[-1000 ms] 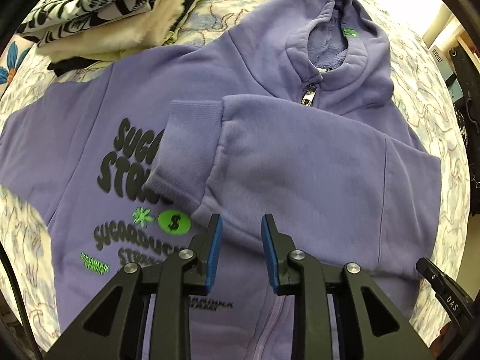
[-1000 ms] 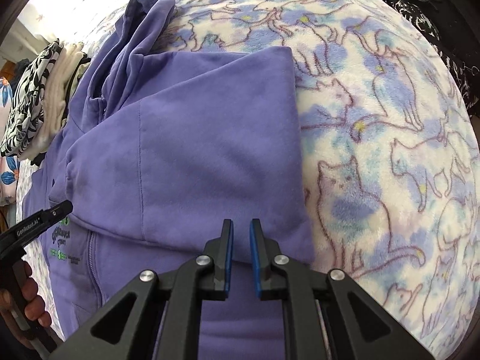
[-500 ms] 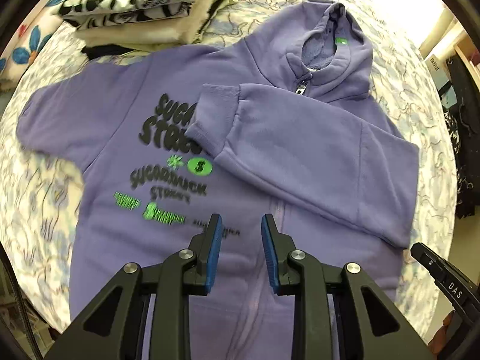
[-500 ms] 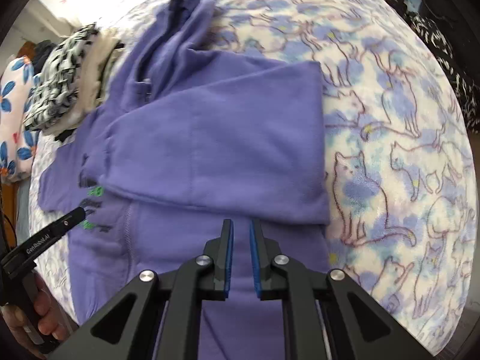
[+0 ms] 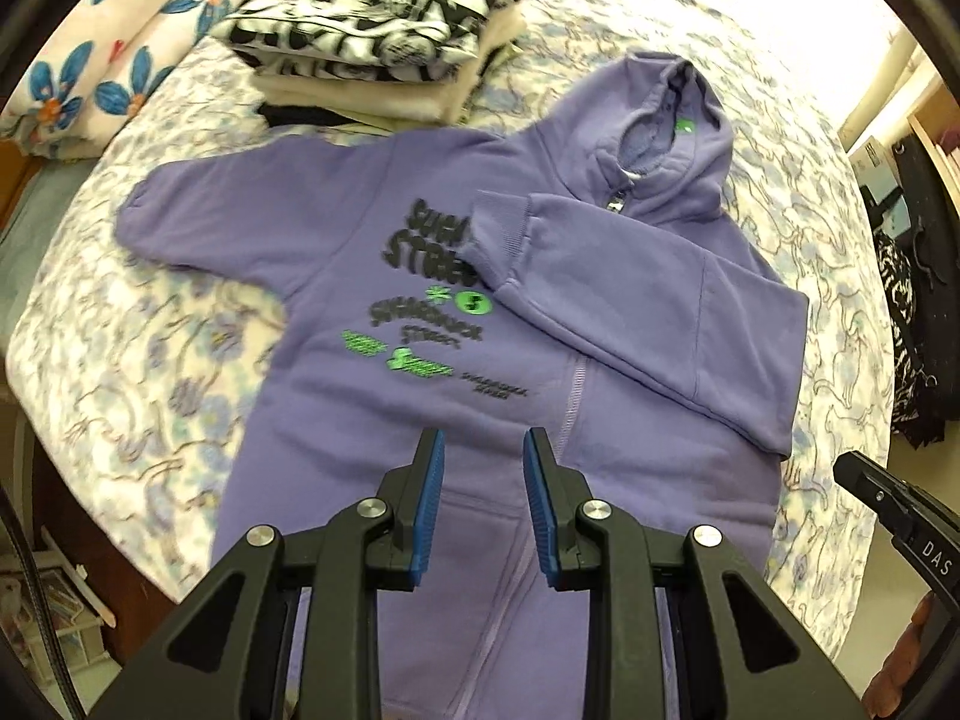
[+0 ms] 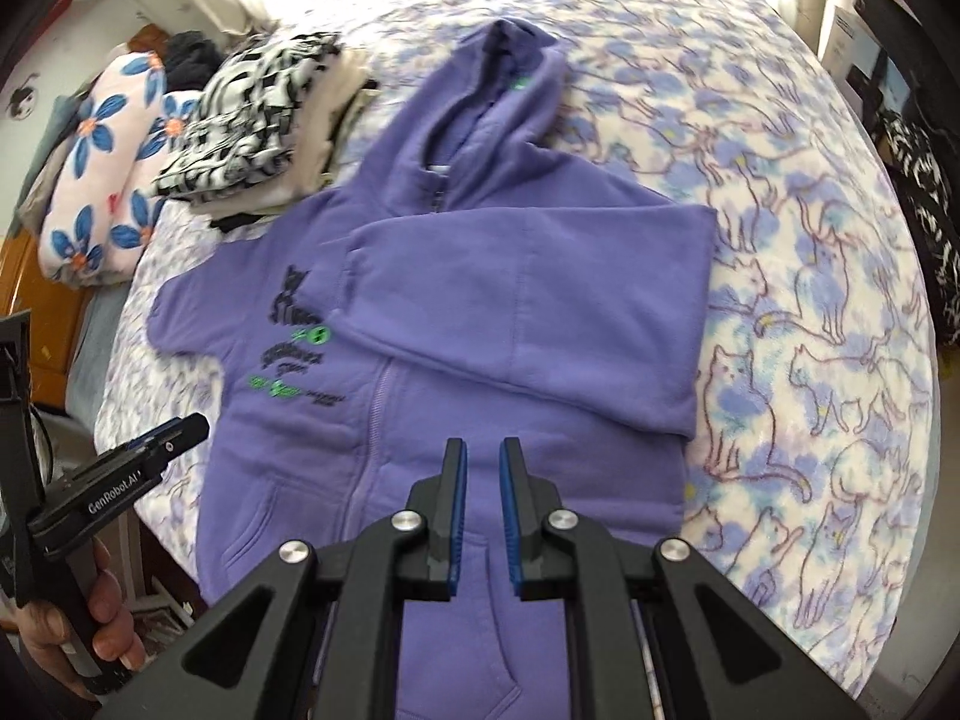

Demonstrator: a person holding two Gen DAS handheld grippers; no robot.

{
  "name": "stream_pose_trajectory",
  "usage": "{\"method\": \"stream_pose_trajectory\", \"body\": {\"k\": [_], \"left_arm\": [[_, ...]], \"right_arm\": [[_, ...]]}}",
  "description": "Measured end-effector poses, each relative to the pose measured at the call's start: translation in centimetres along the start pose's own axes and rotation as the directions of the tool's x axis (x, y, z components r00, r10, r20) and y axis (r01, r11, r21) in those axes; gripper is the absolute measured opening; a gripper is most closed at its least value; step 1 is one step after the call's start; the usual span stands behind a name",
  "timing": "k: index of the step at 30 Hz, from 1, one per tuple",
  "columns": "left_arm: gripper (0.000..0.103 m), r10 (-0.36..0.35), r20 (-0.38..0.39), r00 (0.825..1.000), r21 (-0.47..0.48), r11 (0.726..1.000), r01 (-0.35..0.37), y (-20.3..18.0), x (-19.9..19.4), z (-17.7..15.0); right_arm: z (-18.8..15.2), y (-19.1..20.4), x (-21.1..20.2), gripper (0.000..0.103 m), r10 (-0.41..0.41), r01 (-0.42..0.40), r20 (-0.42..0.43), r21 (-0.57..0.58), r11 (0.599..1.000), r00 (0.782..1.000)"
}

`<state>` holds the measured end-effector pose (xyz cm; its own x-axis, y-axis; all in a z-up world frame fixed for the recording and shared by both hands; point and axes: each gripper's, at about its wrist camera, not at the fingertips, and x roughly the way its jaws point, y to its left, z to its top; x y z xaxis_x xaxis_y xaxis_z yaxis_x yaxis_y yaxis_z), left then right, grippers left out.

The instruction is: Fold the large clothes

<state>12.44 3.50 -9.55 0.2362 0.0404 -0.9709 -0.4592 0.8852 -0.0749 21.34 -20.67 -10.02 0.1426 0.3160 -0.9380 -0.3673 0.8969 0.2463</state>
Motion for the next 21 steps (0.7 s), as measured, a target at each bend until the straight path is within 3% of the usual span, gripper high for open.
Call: {"method": "stream_pose_trajectory", "body": {"k": [4, 8, 10, 16, 21], "left_arm": [[0.028, 0.015, 0.016, 1.0, -0.028, 1.0, -0.015, 2.3, -2.2, -0.4], [0.042, 0.023, 0.037, 0.999, -0.054, 0.998, -0.021, 5.1, -4.0, -0.7], [0.044, 0.025, 0.044, 0.999, -0.06, 0.998, -0.022, 6.5, -4.4, -0.6], [0.044, -0.009, 0.043, 0.999, -0.045, 0.999, 0.011, 11.3, -4.4, 0.4], [0.045, -0.086, 0.001, 0.996, -0.037, 0.996, 0.086, 18.2, -2.6, 2.9]], "right_arm": [[-0.3, 1.8, -0.9, 0.011, 0.03, -0.03, 0.002, -0.039, 0.999, 1.0], [-0.6, 3.7, -1.7, 0.011, 0.04, -0.039, 0.009, -0.074, 0.997, 0.999], [-0.7, 4.9, -2.1, 0.011, 0.044, -0.043, 0.011, -0.082, 0.996, 0.999], [-0.7, 8.8, -1.9, 0.011, 0.048, -0.045, 0.023, -0.102, 0.994, 0.999], [-0.4, 13.4, 0.2, 0.016, 0.018, -0.017, 0.023, -0.073, 0.997, 1.0]]}}
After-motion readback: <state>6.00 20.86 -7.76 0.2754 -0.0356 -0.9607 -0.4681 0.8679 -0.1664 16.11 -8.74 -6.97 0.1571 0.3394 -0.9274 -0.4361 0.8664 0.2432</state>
